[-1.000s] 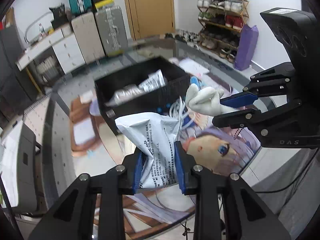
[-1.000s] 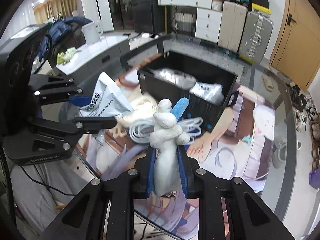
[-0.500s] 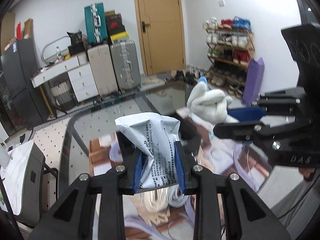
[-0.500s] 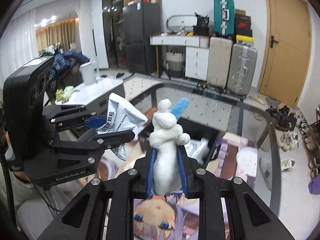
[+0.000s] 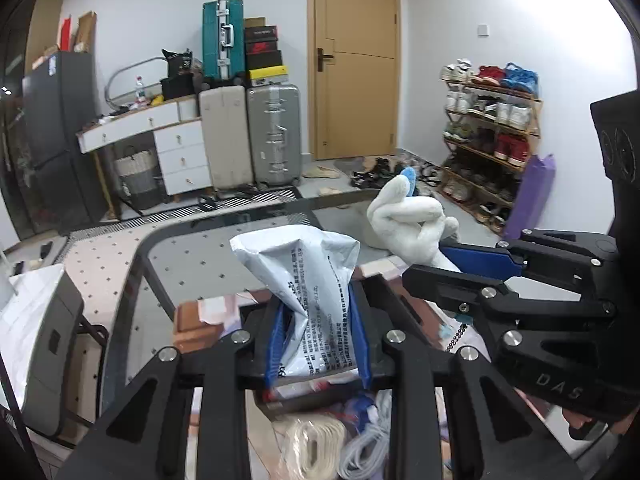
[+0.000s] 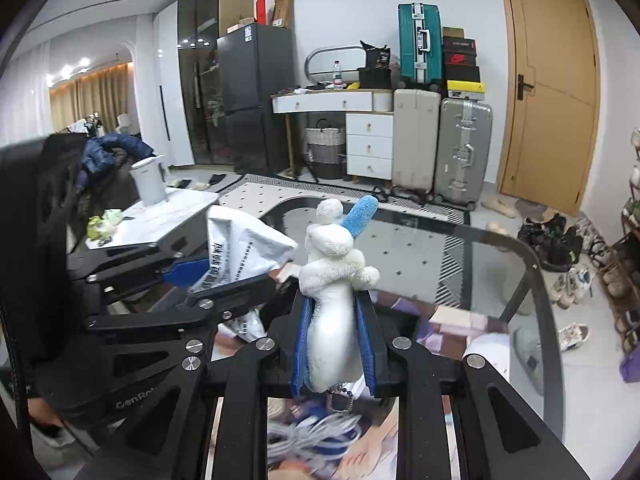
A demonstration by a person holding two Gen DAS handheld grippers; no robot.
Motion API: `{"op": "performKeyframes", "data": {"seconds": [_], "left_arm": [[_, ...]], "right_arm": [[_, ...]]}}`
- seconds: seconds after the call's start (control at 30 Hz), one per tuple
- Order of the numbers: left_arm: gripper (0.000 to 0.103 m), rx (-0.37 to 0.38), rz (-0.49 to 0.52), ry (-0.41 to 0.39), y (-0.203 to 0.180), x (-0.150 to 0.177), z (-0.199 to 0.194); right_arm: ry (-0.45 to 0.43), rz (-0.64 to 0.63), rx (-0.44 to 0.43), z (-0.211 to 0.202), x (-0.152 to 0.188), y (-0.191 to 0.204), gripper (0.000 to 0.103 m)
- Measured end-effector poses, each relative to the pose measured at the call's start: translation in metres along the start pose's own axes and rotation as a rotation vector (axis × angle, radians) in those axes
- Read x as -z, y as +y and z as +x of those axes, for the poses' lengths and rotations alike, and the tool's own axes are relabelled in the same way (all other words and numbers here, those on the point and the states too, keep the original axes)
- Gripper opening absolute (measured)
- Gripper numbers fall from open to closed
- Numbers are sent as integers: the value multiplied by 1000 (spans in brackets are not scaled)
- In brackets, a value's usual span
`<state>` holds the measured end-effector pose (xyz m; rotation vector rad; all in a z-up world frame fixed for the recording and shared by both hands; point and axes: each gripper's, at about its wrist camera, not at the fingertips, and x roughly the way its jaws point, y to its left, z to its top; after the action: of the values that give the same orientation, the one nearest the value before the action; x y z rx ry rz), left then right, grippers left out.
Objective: Organize soft objects
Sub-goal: 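Carry plush toy with right tool while left tool carries sachet over box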
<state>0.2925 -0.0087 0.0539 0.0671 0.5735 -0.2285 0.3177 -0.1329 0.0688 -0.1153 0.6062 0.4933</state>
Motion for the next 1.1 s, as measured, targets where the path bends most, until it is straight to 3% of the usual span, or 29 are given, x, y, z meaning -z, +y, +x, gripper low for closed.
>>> {"op": "performKeyframes", "data": {"seconds": [0.4,0.6,0.77,1.1], "left_arm": [[28,-55,-80,76,16,8,59],[28,-43,-85,178,15,21,83],[29,-47,-75,257,10,32,96],[31,-12,-111,289,11,33,97]], "right_arm": [[98,111,9,73,6,-26,22],[204,179,-19,109,26,-46,22],[265,219,-46,121,39,-55,22],[301,224,-63,127,48,-53,22]]}}
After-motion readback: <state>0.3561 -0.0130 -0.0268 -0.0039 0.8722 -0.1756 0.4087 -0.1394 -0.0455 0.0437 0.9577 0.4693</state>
